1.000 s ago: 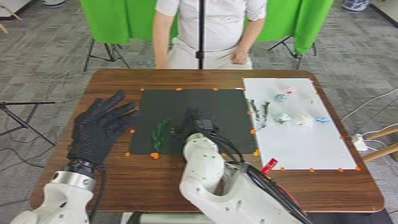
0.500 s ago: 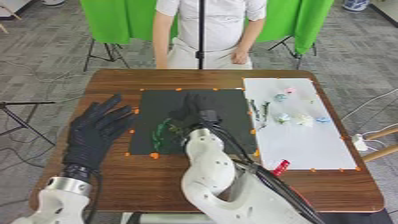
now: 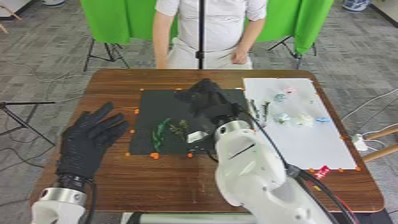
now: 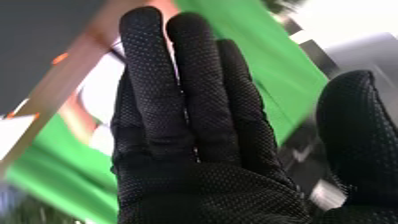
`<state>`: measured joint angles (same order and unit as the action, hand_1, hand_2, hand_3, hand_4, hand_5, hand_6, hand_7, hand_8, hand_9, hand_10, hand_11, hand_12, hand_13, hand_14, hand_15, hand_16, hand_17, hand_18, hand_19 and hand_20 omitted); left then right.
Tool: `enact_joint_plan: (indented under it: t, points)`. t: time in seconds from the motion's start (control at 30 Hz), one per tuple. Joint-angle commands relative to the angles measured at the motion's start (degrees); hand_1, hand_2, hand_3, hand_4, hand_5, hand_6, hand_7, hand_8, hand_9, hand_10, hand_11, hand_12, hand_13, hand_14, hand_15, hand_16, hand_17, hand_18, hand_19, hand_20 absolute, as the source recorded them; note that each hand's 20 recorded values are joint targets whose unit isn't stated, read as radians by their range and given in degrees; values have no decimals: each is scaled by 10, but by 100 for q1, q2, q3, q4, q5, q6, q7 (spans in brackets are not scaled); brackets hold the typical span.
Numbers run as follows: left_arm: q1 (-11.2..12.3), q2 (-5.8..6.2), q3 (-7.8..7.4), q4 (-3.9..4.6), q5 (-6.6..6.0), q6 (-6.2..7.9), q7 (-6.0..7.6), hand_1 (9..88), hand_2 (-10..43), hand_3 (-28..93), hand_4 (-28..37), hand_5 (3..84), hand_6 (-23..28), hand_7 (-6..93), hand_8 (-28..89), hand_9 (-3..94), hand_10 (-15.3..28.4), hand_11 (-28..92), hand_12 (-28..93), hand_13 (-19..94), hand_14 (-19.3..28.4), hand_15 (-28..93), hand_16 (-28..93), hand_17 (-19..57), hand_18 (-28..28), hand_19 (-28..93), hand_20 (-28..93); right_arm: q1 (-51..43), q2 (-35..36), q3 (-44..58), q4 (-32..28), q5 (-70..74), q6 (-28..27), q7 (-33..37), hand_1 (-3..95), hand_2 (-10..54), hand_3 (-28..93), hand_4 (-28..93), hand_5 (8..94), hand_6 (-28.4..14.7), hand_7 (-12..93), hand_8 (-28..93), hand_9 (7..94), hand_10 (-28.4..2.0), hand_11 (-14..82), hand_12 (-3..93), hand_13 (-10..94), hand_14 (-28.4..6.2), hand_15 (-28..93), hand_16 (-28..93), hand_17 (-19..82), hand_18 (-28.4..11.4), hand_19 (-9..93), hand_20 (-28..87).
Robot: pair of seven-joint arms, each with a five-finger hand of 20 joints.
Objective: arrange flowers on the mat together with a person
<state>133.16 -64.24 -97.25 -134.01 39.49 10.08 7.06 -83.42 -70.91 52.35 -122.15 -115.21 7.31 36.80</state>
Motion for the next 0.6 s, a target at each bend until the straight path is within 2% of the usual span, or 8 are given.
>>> enact_joint_plan:
  t: [0.03,0.13,0.23,0.33,0.43,0.5,0.53,0.6]
  points:
    - [570,132,101,74,208,269,778,182,133,737,-283,324,90,66,-78,350,230,239,84,258,284,488,-125,-89,248,555,-10,-2541,544,2414,-473,4995,-484,-2018,176,90,807,-283,541,-55,111,-119,566,-207,145,116,485,-232,369,109,90,-204,560,93]
    - [522,273,292,125,56,440,1200,173,131,738,-283,307,70,67,-82,346,215,227,82,264,284,485,-123,-90,244,545,-5,-3154,485,2905,-595,5538,-199,-2421,155,96,821,-283,501,-45,109,-119,511,-197,114,112,423,-238,285,123,69,-206,496,113]
    - [495,308,328,140,57,464,1257,164,128,741,-283,301,61,73,-89,344,206,208,88,268,284,483,-113,-89,241,529,19,-3571,409,3201,-634,6040,192,-2771,144,96,822,-283,476,-36,108,-121,480,-188,89,116,404,-235,231,156,65,-204,459,133]
    - [456,276,328,162,162,416,1111,162,127,743,-283,300,60,73,-90,334,199,193,89,268,284,477,-111,-88,240,520,32,-3794,396,3368,-684,6056,410,-2935,137,96,820,-283,454,-28,104,-119,466,-186,79,113,394,-237,212,158,61,-204,447,134]
    - [432,143,265,159,415,287,753,161,128,742,-283,305,65,74,-89,327,198,187,88,265,284,468,-111,-88,240,517,38,-3901,425,3432,-730,6243,551,-3083,133,95,823,-283,447,-26,105,-119,462,-186,76,113,389,-236,199,164,59,-203,439,136]
    - [407,92,280,178,425,231,614,160,128,743,-283,311,70,71,-89,329,199,188,88,263,284,466,-110,-88,239,517,42,-3927,427,3451,-721,6155,523,-3124,133,95,826,-283,458,-32,110,-119,474,-187,83,115,403,-232,214,174,60,-203,445,143]
    - [387,90,301,185,389,213,592,160,128,744,-283,313,72,70,-87,331,202,192,90,263,284,466,-108,-86,241,524,48,-3918,434,3439,-708,6196,510,-3171,133,95,826,-283,462,-34,110,-120,477,-187,85,116,406,-232,221,176,60,-203,447,145]
    - [374,44,301,203,438,141,541,160,128,743,-283,316,75,69,-86,335,206,197,91,262,284,466,-107,-83,242,533,54,-3909,406,3436,-682,6372,440,-3237,133,94,827,-283,466,-34,112,-120,478,-188,86,116,407,-232,225,175,61,-203,448,148]
